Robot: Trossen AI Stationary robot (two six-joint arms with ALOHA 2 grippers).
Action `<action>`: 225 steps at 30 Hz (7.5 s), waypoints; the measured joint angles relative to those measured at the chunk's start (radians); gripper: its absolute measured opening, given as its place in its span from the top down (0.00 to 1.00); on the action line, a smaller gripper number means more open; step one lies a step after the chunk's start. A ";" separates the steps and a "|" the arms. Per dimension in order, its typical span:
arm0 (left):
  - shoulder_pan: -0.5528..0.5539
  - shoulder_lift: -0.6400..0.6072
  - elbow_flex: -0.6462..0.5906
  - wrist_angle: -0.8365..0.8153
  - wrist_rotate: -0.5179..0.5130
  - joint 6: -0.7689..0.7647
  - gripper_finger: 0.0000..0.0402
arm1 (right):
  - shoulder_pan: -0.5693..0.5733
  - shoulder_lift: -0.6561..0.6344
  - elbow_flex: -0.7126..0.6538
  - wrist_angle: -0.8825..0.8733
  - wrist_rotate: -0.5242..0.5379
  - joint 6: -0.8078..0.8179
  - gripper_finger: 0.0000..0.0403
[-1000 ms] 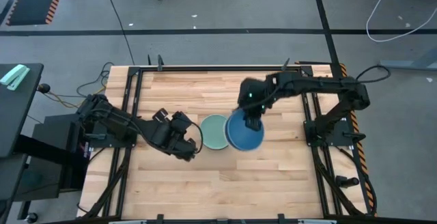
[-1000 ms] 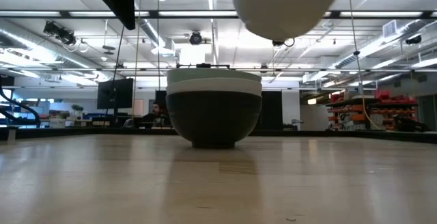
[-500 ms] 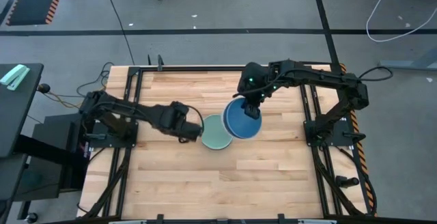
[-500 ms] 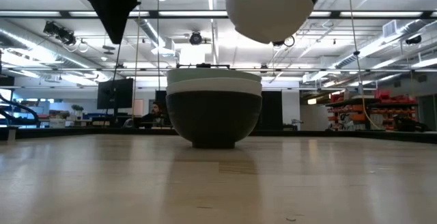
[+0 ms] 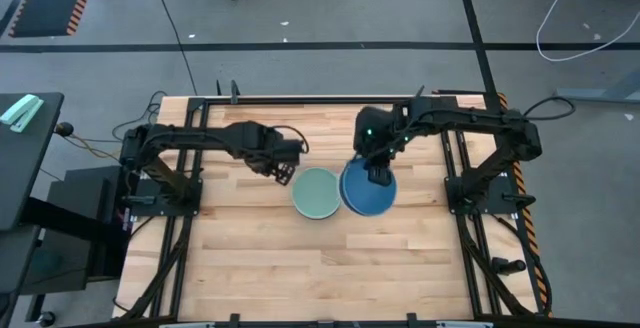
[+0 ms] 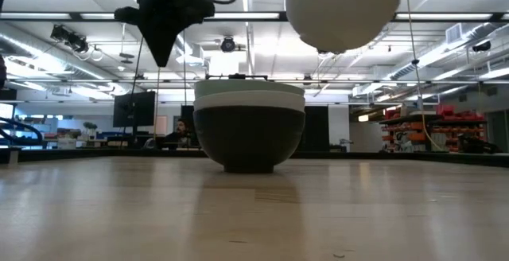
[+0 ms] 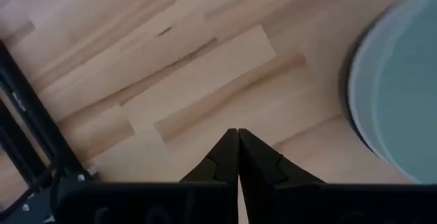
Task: Nest bowls inside each other
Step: Stack the right stacked bowls on the green bowl, then return to Home Position
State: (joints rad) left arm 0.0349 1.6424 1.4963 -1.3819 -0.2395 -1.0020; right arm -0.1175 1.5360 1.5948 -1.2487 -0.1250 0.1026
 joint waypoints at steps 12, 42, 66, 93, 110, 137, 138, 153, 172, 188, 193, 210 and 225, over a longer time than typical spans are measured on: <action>0.196 0.001 -0.320 0.272 0.213 0.154 0.99 | 0.282 -0.075 0.000 -0.043 0.096 0.095 0.87; 0.188 0.000 -0.542 0.603 0.321 0.093 1.00 | 0.470 -0.097 0.000 -0.038 0.207 0.199 0.87; 0.117 0.312 -0.139 0.420 0.320 0.215 0.98 | 0.466 -0.097 0.000 -0.017 0.206 0.186 0.87; 0.069 -0.042 -0.121 0.229 0.045 0.192 0.94 | 0.156 -0.081 -0.001 0.030 0.016 0.105 0.87; 0.044 -0.063 -0.121 0.173 0.015 0.177 0.94 | -0.026 0.093 -0.001 0.064 -0.059 -0.007 0.87; 0.047 -0.063 -0.121 0.150 -0.038 0.183 0.95 | -0.030 0.303 -0.001 0.007 -0.115 -0.080 0.87; 0.047 -0.063 -0.121 0.151 -0.038 0.183 0.96 | -0.030 0.303 -0.001 0.011 -0.113 -0.079 0.87; 0.047 -0.062 -0.121 0.159 -0.038 0.183 0.94 | -0.010 0.301 -0.018 0.035 -0.122 -0.060 0.87; 0.047 -0.062 -0.122 0.179 -0.038 0.179 0.94 | -0.010 0.299 -0.079 0.097 -0.150 -0.064 0.87; 0.047 -0.062 -0.122 0.181 -0.038 0.177 0.96 | -0.020 0.302 -0.069 0.096 -0.130 0.009 0.57; 0.047 -0.062 -0.122 0.181 -0.038 0.179 0.94 | -0.020 0.302 -0.068 0.077 -0.130 0.009 0.59; 0.065 -0.062 -0.122 0.186 -0.037 0.187 0.95 | -0.019 0.187 -0.063 0.049 -0.084 0.033 0.59; 0.080 -0.062 -0.122 0.195 -0.038 0.206 0.96 | -0.020 0.003 -0.063 0.030 -0.043 0.039 0.59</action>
State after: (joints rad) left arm 0.1150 1.5806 1.3746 -1.1871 -0.2771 -0.7957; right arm -0.1371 1.5395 1.5314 -1.2187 -0.1680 0.1418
